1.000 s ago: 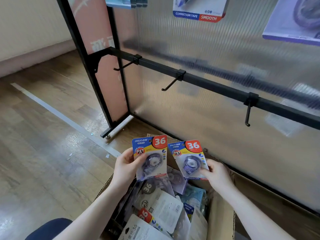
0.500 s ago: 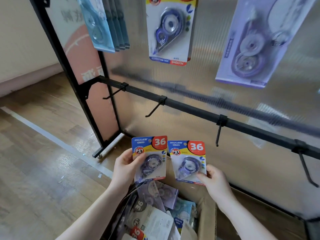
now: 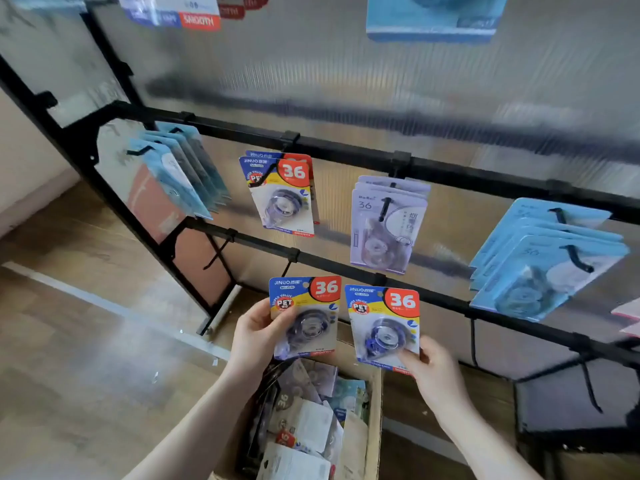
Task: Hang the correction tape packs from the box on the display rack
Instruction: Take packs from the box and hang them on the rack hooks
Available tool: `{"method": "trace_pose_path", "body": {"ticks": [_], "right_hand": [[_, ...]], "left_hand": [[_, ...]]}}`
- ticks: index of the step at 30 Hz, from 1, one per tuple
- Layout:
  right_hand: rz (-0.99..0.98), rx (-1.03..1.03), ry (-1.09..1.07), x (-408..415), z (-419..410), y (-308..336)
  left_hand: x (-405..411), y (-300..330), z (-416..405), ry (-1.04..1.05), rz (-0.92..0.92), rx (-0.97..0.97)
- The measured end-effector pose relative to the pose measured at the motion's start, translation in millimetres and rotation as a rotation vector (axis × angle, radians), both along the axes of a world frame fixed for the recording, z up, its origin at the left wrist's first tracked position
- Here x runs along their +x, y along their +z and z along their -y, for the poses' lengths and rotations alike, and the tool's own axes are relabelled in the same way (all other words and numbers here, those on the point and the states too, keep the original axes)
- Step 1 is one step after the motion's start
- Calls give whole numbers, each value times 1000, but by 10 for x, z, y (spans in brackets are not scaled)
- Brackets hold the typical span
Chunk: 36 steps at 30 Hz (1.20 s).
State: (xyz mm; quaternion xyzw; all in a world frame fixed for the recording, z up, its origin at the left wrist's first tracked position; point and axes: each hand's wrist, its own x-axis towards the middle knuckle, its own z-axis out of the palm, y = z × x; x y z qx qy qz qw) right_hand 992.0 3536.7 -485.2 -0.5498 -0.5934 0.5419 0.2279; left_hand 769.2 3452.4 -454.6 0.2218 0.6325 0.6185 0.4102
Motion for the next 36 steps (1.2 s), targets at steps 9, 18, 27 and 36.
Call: {"method": "trace_pose_path", "body": {"ticks": [9, 18, 27, 36], "right_hand": [[-9, -16, -3, -334, 67, 942], [-45, 1, -115, -1132, 220, 1313], [-58, -17, -182, -1240, 477, 1331], [-46, -14, -201, -1137, 488, 1261]], "left_hand": [[-363, 914, -93, 5, -16, 33], [-1074, 1028, -260, -123, 37, 48], [-1217, 1066, -277, -218, -2, 27], [-1125, 1032, -395, -219, 13, 25]]}}
